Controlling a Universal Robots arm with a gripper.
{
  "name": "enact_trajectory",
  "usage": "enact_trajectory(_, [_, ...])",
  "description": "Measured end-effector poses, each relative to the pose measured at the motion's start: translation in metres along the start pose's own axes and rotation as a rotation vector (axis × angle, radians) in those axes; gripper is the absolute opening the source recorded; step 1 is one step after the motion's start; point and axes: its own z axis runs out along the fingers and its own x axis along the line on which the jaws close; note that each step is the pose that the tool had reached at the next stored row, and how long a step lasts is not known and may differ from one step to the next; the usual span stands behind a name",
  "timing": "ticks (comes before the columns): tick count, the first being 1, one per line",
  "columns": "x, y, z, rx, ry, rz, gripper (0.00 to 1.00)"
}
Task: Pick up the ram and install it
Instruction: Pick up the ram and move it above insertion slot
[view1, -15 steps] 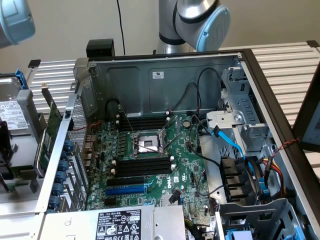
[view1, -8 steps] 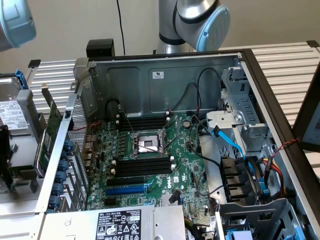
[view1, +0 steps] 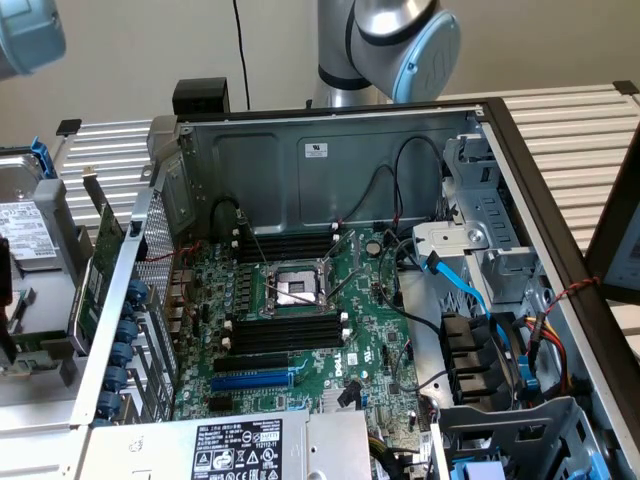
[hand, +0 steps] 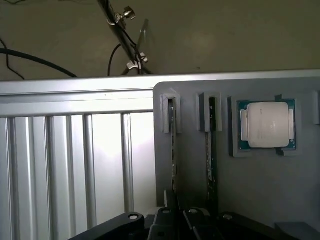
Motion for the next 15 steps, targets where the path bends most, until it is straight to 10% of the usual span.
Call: enact_trajectory(15, [0.003,-0.0082,-0.0683,-0.0001,0.0001,0.0,0.12])
